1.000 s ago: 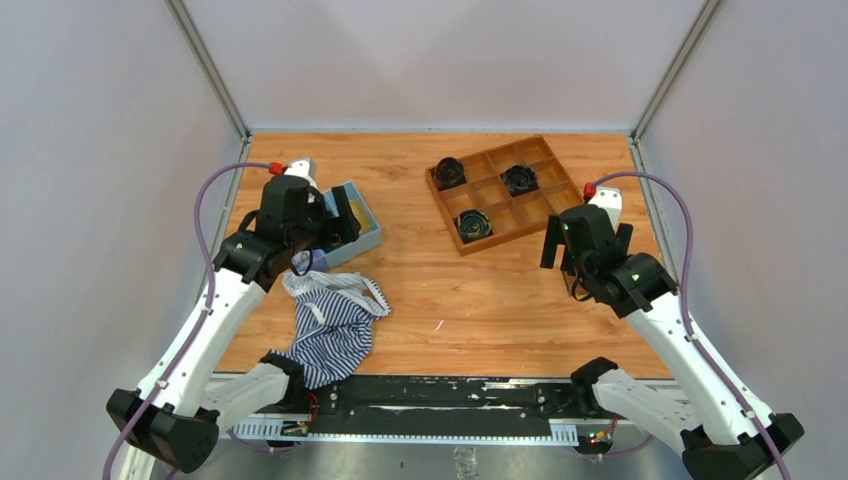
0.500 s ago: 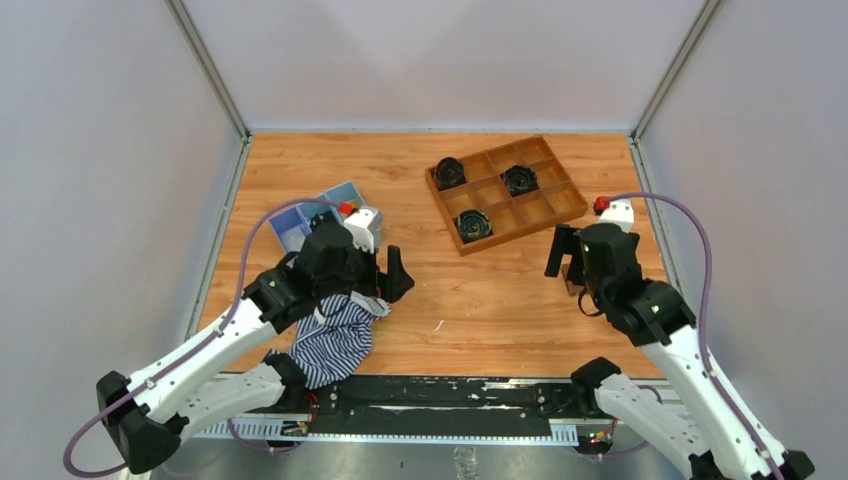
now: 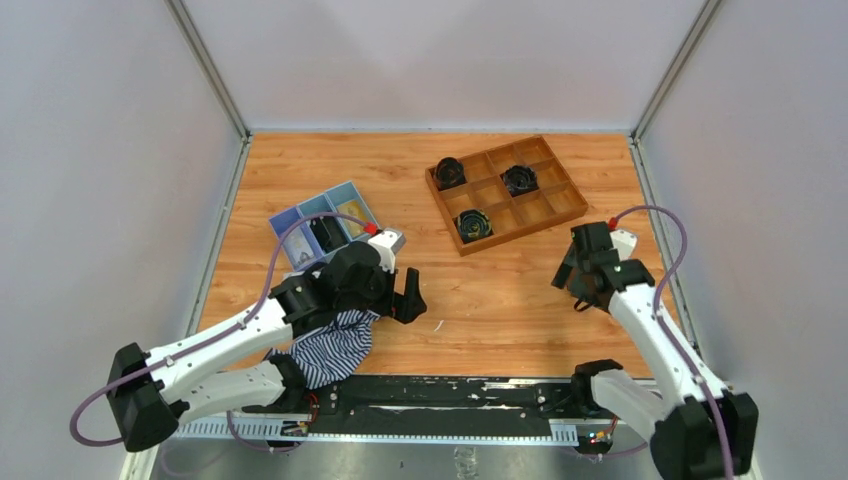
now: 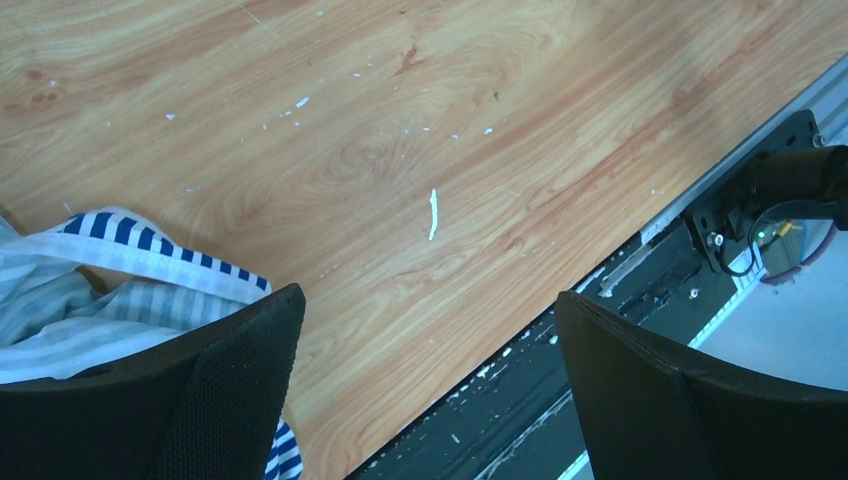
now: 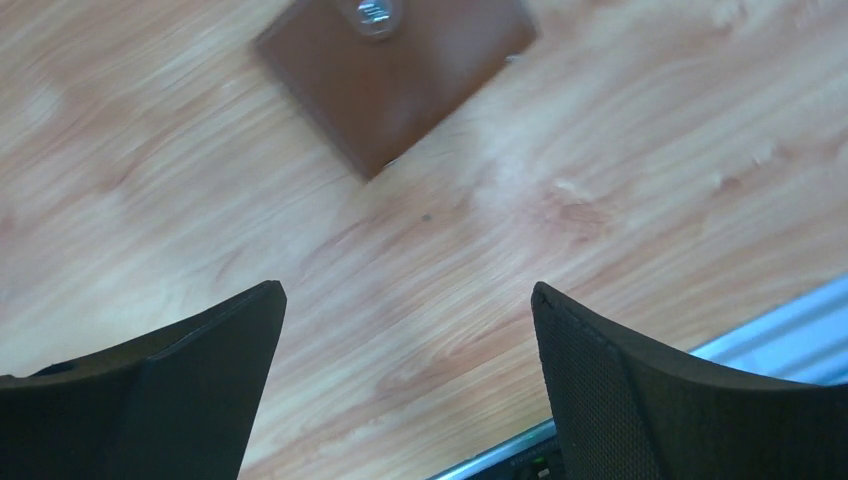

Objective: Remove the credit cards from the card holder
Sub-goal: Move the card holder to the center of the board.

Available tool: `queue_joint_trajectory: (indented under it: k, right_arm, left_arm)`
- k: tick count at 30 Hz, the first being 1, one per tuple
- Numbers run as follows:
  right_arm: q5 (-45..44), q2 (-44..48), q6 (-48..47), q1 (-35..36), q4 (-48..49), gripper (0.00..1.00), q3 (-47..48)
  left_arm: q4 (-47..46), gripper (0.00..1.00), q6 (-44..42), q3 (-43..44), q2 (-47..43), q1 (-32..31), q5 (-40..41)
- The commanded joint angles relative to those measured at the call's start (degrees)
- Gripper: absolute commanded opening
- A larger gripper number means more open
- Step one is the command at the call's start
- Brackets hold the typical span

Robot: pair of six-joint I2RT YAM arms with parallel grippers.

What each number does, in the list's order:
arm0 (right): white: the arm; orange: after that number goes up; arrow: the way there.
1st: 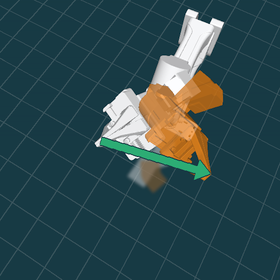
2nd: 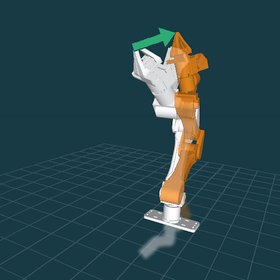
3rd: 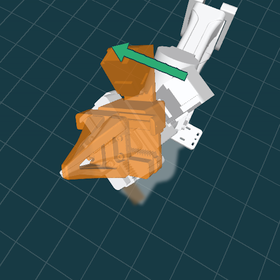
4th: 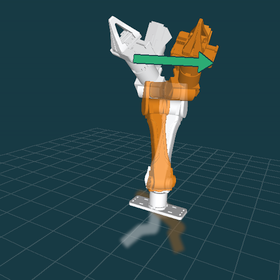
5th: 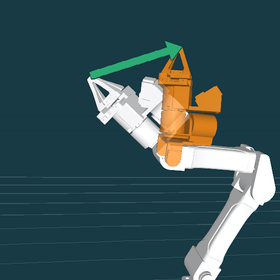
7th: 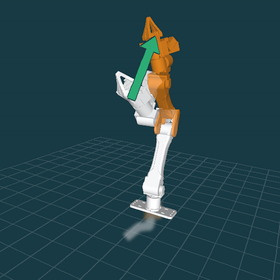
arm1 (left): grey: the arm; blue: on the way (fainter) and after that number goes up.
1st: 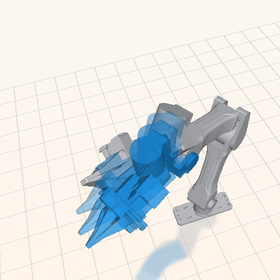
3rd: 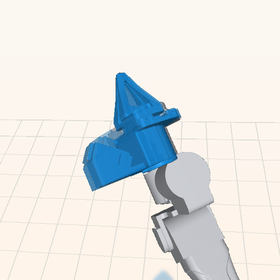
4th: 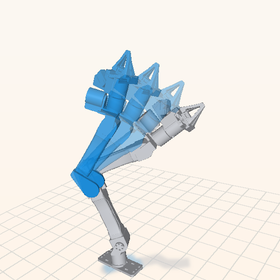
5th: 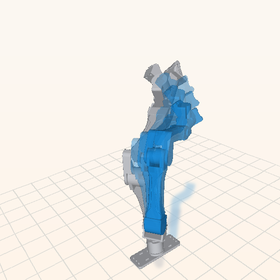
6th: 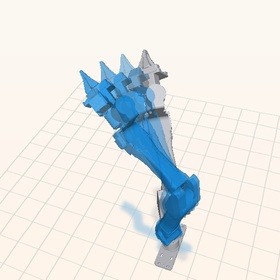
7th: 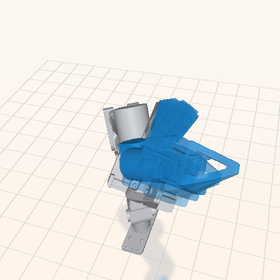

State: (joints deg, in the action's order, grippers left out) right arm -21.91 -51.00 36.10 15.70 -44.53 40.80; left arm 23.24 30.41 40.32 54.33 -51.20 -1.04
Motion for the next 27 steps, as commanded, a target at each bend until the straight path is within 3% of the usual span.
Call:
queue_joint_trajectory:
  k: [1, 9, 16, 27]
  right_arm:
    - [2.1, -9.5, 6.4, -10.8, -1.3, 0.98, 5.7]
    - [10.4, -29.7, 17.3, -21.2, -0.6, 0.98, 17.1]
    - [9.8, -42.3, 22.3, -22.9, 0.0, 0.98, 22.1]
    - [12.5, -50.2, 21.0, -22.9, 3.6, 0.96, 21.3]
  left_arm:
    - [-0.2, 1.0, -1.2, 2.9, 2.3, -0.5, -0.1]
    - [-1.4, 1.0, 0.3, 2.0, 0.9, -0.7, -2.0]
    - [-0.9, 1.0, 1.6, 0.4, -2.5, -0.8, -0.7]
    - [-0.5, 1.0, 1.2, 0.5, -2.4, -0.8, 0.2]
